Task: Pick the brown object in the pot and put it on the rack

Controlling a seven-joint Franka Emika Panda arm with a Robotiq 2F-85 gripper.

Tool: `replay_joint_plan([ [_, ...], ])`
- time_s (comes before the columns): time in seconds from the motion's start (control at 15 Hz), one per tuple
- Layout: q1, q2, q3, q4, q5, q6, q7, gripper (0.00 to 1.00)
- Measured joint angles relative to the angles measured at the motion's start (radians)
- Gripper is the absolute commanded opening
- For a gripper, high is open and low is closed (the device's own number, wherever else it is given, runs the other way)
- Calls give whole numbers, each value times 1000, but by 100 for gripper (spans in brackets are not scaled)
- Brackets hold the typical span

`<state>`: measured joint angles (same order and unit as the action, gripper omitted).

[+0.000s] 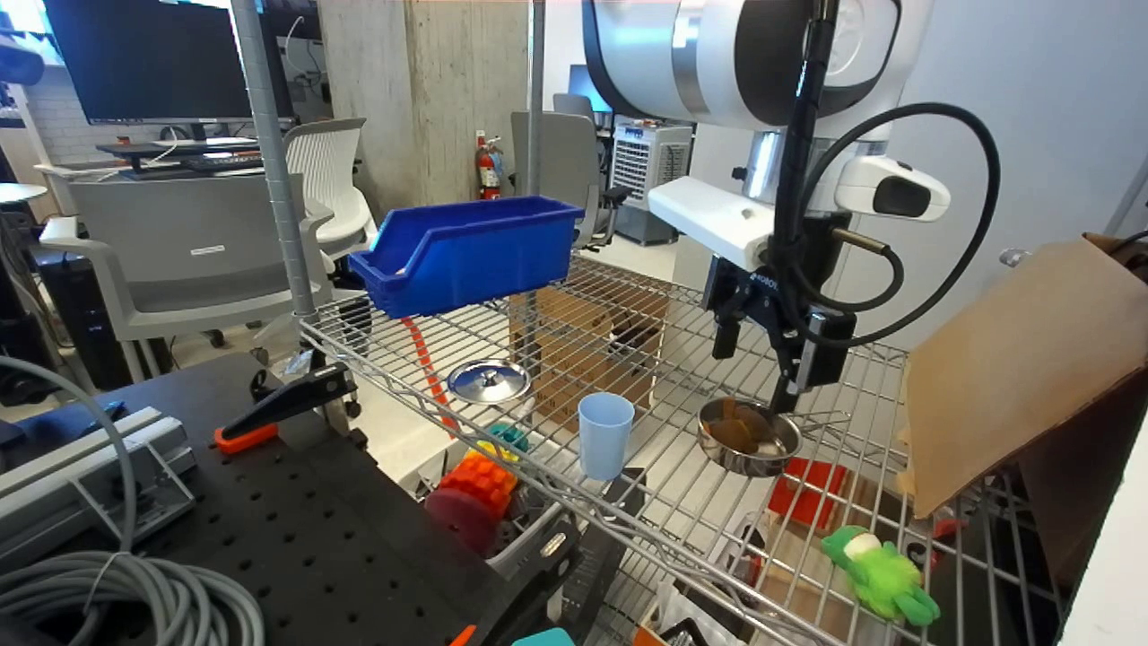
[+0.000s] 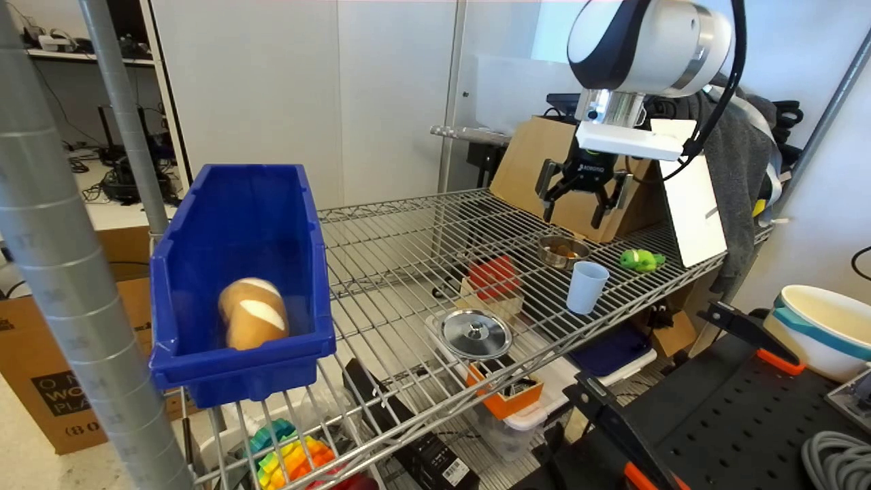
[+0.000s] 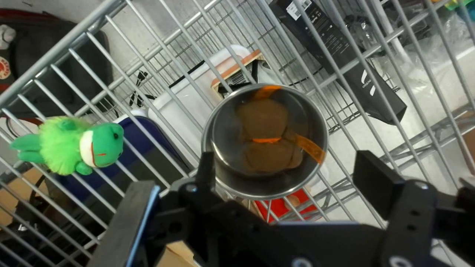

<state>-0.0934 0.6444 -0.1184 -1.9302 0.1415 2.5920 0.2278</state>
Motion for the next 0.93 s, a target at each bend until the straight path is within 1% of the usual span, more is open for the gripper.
replay_joint_plan([
  [0.13,8,20,-9,15,-1,0,11,46],
  [0.33,26,53,-29,42,-7,0,33,24],
  [0.53,53,97,-58,75,-43,0,76,2],
  [0.6,63,113,-69,87,-56,0,93,0],
  [0.93,113,167,-126,138,-116,0,166,0],
])
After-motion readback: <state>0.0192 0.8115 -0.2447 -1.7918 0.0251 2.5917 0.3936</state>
